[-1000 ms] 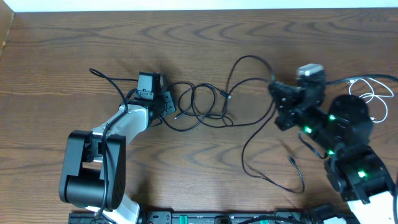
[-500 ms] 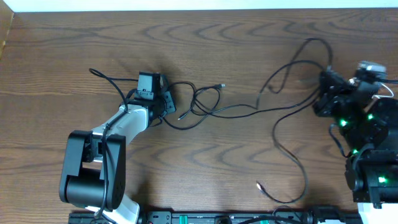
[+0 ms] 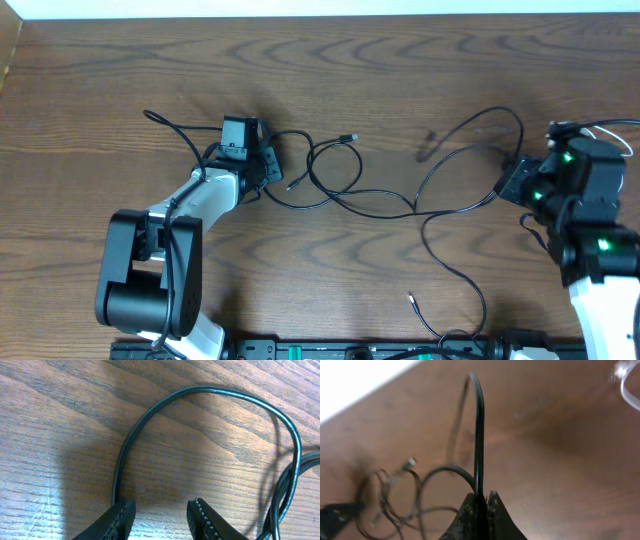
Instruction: Untangle cables
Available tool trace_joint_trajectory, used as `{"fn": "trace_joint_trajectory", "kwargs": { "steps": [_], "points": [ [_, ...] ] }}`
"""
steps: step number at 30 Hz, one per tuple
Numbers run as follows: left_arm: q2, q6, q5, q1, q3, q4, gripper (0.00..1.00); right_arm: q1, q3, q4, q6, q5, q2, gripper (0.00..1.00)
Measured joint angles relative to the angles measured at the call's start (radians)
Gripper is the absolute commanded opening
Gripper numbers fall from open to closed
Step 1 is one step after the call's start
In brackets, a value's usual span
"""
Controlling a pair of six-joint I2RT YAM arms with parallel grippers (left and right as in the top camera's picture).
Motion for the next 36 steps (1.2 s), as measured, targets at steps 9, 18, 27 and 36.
{"fn": "trace_joint_trajectory", "kwargs": {
  "steps": [9,18,27,36],
  "points": [
    [-0.001,0.0,0.0,0.028,0.002,-0.009,0.41,0.0,0.0,-0.095,0.002,0.0,0.2,0.08],
    [-0.006,0.0,0.0,0.064,0.004,-0.03,0.41,0.0,0.0,-0.095,0.003,0.0,0.404,0.19],
    [-0.006,0.0,0.0,0.064,0.004,-0.03,0.41,0.0,0.0,-0.095,0.009,0.0,0.515,0.99],
    [-0.008,0.0,0.001,0.064,0.004,-0.031,0.49,0.021,0.0,-0.093,0.006,-0.057,0.526,0.79]
  ]
}}
